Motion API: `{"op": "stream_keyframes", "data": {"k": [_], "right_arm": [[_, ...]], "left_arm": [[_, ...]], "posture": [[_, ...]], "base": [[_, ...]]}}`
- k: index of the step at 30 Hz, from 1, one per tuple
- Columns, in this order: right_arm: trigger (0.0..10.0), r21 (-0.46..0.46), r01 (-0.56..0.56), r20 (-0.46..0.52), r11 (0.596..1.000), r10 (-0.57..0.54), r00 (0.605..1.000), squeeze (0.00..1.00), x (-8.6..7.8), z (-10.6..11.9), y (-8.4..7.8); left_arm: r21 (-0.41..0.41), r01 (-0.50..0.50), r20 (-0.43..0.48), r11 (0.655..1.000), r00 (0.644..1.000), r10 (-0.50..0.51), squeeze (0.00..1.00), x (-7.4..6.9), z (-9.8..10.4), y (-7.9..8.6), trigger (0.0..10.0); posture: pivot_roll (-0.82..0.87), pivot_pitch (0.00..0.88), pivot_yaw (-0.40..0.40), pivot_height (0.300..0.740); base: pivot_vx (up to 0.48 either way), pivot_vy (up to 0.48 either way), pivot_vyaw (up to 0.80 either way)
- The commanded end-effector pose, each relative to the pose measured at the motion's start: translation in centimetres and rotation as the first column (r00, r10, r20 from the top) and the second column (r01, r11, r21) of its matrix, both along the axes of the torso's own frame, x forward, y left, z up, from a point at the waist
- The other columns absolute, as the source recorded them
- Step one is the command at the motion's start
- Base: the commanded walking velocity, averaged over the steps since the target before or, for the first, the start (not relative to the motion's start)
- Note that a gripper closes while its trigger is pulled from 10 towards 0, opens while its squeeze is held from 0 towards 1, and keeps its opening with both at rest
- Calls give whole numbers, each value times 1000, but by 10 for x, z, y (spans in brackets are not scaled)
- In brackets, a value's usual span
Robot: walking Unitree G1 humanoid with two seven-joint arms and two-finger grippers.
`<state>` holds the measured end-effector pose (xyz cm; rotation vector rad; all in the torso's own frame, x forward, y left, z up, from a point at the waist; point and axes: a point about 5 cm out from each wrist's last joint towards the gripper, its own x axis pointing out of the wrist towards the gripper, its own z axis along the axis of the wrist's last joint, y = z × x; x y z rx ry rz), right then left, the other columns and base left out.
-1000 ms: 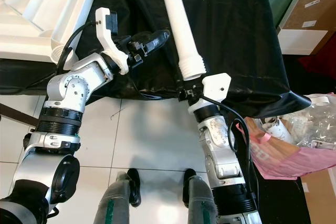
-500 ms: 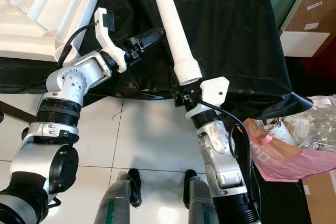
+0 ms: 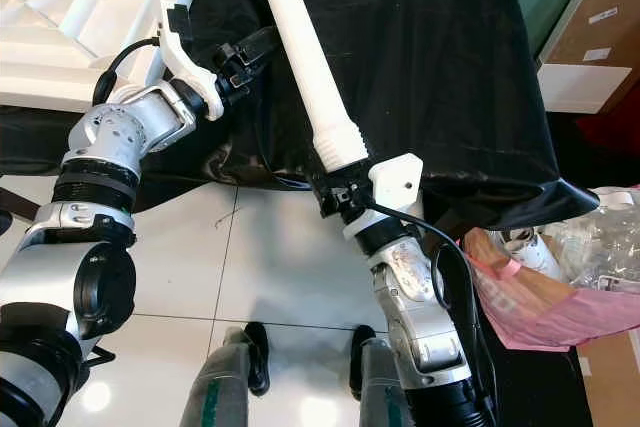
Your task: Building children table
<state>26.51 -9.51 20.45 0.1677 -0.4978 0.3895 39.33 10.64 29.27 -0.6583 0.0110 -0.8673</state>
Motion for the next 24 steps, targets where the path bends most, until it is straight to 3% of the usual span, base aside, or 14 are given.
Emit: {"op": "stream_keyframes", "data": {"k": [1, 7, 12, 15, 24], "right_arm": [[10000, 15, 35, -60, 999, -34, 998, 0, 2, -10, -5], [10000, 25, 50, -69, 998, -48, 996, 0, 4, -10, -9], [10000, 13, 18, -73, 1000, -17, 997, 0, 2, -11, -3], [10000, -16, -57, -59, 998, 56, 997, 0, -2, -11, 7], [10000, -45, -147, -40, 988, 145, 989, 0, -8, -9, 18]], "left_arm": [[-56, 212, 171, 976, 965, -200, 0, -12, 13, -4, 10000], [-46, 244, 186, 969, 955, -231, 0, -16, 13, -5, 10000], [-9, 334, 236, 943, 917, -322, 0, -28, 14, -10, 10000], [32, 381, 251, 924, 892, -377, 0, -33, 13, -17, 10000], [53, 384, 232, 922, 893, -386, 0, -31, 10, -23, 10000]], "posture": [[-8, 234, 58, 740], [-8, 234, 57, 740], [-2, 233, 52, 740], [-2, 231, 52, 740], [-5, 231, 55, 740]], "base": [[0, 0, 0], [0, 0, 0], [0, 0, 0], [0, 0, 0], [0, 0, 0]]}}
